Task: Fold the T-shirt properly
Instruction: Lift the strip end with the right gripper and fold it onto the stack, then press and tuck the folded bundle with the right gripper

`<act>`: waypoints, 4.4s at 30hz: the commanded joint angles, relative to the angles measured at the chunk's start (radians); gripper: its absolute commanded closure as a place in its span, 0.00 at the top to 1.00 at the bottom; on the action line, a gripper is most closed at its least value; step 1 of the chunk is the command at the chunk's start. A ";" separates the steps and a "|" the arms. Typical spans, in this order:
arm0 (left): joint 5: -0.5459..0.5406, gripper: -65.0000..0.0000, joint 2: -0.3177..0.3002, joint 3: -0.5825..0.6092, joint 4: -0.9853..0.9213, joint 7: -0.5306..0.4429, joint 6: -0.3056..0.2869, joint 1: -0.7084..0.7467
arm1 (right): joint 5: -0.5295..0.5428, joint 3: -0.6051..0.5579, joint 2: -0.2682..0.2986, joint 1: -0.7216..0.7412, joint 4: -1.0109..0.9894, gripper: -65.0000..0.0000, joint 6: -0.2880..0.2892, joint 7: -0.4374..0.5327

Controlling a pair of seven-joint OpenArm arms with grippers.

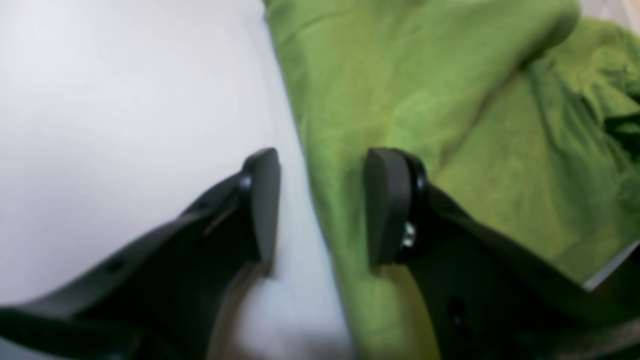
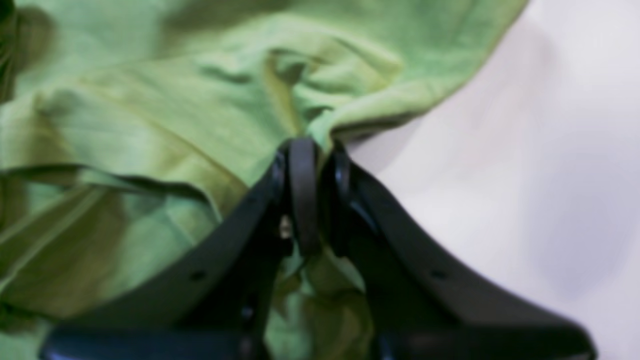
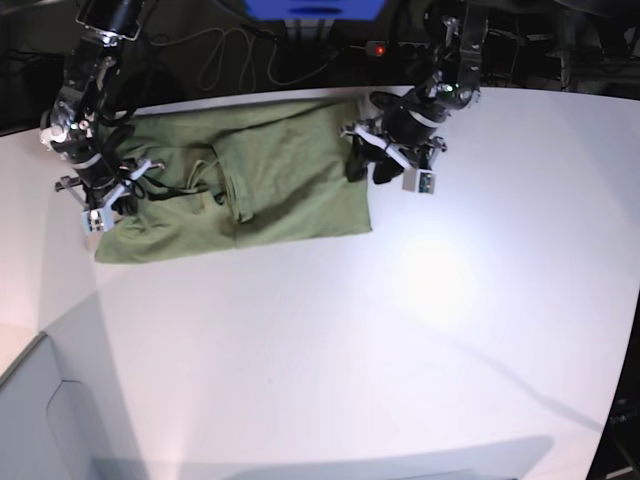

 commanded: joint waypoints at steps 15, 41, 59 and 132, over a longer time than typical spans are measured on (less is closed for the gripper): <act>0.001 0.43 0.000 0.001 -0.026 -0.004 0.000 -0.042 | 0.016 -0.465 0.013 -0.053 0.329 0.00 0.008 0.038; 0.001 0.43 -0.001 -0.006 -0.018 0.077 0.007 -0.045 | 0.015 -0.861 -0.009 0.173 -0.036 0.00 0.005 0.095; -0.005 0.43 -0.036 -0.008 0.119 0.079 0.007 -0.011 | 0.022 -0.834 0.046 0.137 0.108 0.57 0.006 0.096; -0.007 0.43 -0.083 -0.503 0.289 0.080 0.000 0.138 | 0.021 -0.653 0.062 -0.051 0.348 0.71 0.006 0.050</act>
